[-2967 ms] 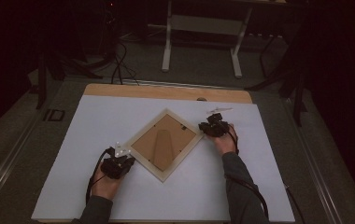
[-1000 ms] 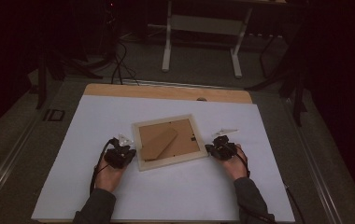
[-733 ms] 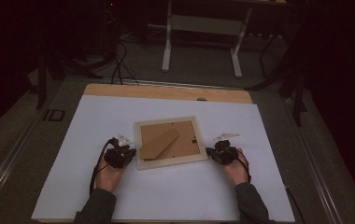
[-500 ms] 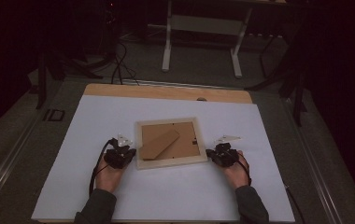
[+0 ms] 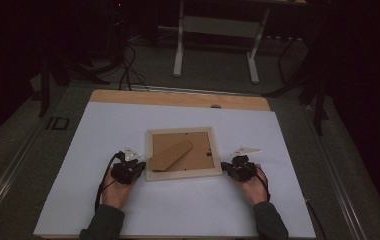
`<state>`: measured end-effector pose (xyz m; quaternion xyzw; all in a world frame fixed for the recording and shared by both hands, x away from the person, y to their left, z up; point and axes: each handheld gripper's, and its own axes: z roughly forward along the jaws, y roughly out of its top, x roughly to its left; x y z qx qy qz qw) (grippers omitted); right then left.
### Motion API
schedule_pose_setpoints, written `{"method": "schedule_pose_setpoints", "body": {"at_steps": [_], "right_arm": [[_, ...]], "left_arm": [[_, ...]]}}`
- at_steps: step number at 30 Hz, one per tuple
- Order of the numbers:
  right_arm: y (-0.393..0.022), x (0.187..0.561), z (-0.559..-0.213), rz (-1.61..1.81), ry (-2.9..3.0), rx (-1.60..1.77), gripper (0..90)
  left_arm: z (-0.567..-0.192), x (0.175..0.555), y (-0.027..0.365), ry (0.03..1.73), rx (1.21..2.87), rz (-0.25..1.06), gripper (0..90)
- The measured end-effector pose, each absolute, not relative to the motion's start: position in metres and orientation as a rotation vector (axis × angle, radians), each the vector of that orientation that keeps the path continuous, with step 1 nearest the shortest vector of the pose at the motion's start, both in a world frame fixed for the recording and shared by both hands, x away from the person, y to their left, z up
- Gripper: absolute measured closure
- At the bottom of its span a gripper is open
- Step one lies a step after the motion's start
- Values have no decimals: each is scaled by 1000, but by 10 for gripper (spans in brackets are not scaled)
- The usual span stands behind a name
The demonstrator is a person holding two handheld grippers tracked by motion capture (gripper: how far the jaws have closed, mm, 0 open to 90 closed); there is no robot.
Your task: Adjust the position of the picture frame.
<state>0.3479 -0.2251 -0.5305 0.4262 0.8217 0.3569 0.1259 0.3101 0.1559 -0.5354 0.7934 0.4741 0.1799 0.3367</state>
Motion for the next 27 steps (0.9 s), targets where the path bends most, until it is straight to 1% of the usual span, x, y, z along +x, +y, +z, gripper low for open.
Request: {"method": "schedule_pose_setpoints", "body": {"at_steps": [13,23,27], "right_arm": [[-223,339,-529,1021,2394,1245,900],[-221,334,-530,1025,2393,1253,900],[-219,333,-530,1028,2400,1245,900]], "left_arm": [[-535,307,154,1238,2079,499,900],[-536,306,162,1236,2049,452,900],[-536,305,163,1237,2051,461,900]]}}
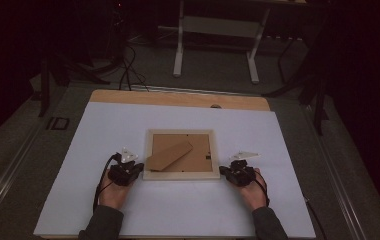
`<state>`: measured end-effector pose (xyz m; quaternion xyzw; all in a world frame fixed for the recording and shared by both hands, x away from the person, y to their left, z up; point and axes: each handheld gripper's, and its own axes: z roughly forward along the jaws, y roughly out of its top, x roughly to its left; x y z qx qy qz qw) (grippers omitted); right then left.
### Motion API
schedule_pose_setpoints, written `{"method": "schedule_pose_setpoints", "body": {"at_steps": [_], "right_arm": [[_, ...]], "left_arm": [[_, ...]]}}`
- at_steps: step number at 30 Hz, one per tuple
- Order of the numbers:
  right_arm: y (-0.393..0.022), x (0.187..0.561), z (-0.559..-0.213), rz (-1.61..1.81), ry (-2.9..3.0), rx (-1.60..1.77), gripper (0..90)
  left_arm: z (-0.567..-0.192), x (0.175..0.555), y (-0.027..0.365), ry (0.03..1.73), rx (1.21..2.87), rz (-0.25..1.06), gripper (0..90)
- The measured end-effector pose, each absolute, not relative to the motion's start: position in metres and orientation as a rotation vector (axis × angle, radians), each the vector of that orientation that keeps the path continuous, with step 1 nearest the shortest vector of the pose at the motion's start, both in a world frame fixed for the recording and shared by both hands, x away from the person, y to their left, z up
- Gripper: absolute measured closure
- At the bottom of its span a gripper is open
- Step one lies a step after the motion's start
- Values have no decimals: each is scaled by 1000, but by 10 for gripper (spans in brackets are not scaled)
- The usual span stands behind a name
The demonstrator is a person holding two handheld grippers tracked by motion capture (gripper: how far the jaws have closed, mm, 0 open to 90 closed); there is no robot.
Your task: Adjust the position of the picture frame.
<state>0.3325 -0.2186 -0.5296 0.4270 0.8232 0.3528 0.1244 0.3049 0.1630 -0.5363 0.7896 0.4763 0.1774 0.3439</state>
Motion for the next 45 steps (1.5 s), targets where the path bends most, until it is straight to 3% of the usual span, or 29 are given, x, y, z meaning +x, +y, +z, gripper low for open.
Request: {"method": "schedule_pose_setpoints", "body": {"at_steps": [45], "right_arm": [[-212,328,-529,1010,2463,1142,900]], "left_arm": [[-536,299,170,1277,2009,462,900]]}}
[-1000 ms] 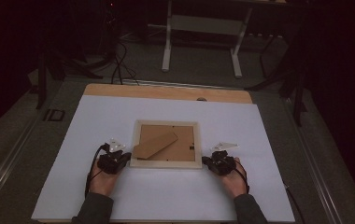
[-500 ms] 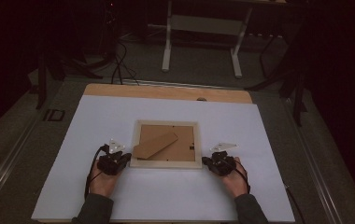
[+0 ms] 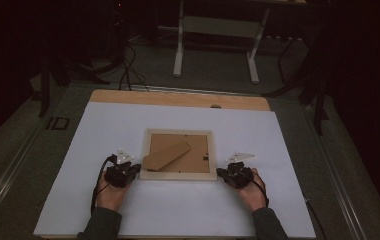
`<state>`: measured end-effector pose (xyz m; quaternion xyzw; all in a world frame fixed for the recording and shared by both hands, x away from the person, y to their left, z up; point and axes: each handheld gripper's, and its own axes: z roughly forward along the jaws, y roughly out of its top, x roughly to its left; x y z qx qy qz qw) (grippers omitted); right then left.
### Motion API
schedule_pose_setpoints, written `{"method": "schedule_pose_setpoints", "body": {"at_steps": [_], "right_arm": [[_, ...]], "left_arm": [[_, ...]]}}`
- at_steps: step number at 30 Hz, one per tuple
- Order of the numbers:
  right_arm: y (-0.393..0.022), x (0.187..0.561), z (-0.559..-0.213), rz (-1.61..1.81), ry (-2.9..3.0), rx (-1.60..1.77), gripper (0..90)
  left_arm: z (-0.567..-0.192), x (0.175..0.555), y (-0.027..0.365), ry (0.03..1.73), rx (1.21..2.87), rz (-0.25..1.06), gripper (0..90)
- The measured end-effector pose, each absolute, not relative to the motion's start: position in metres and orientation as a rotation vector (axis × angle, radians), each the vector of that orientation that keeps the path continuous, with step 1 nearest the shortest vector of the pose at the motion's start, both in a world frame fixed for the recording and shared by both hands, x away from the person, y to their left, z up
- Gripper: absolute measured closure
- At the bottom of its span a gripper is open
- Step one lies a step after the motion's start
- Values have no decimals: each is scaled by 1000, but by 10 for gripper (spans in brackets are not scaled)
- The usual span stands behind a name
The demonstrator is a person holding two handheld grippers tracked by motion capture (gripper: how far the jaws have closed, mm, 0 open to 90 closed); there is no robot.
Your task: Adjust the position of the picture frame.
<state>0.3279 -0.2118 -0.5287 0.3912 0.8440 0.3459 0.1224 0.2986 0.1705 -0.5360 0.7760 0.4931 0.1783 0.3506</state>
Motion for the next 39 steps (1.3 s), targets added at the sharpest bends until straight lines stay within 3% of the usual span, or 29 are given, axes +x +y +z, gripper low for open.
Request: {"method": "schedule_pose_setpoints", "body": {"at_steps": [6,32,39], "right_arm": [[-213,329,-529,1030,2462,1147,896],[-221,329,-511,1134,2401,1110,772],[-223,329,-508,1145,2389,1114,747]], "left_arm": [[-537,301,173,1284,2011,453,896],[-527,306,180,1312,1973,410,675],[-523,305,186,1333,1948,450,638]]}}
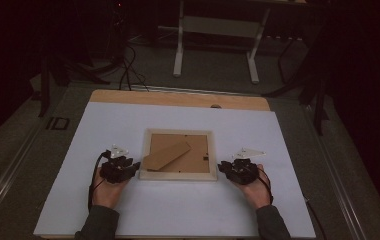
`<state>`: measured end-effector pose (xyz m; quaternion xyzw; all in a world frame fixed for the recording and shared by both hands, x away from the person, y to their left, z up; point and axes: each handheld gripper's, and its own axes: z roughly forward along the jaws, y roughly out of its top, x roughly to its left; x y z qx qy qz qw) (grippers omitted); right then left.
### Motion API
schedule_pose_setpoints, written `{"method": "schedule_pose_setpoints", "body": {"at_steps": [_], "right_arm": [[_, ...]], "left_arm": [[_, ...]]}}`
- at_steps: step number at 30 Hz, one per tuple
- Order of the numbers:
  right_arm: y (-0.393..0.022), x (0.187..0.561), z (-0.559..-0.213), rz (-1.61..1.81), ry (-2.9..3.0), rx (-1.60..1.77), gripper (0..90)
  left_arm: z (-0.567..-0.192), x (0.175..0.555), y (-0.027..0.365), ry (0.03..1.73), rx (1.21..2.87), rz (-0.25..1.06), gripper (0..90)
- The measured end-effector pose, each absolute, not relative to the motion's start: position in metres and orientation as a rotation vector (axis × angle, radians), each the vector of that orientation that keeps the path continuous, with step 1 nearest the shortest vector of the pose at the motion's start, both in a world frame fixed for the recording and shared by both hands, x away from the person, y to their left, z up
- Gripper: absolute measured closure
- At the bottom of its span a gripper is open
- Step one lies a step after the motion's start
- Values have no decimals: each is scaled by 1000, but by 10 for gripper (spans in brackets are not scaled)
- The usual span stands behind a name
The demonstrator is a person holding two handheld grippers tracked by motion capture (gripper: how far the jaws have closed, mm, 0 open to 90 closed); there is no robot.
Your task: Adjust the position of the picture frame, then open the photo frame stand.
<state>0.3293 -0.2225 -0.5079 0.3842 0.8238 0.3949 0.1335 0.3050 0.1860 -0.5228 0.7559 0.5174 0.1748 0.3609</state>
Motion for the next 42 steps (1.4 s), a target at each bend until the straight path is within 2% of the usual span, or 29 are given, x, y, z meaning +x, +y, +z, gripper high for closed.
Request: {"method": "schedule_pose_setpoints", "body": {"at_steps": [12,23,42], "right_arm": [[-220,328,-508,1147,2409,1081,725],[-224,330,-510,1145,2409,1093,717],[-223,331,-512,1151,2434,1103,711]], "left_arm": [[-497,299,206,1344,1829,439,598],[-492,299,208,1320,1829,411,565],[-488,300,202,1283,1806,342,561]]}}
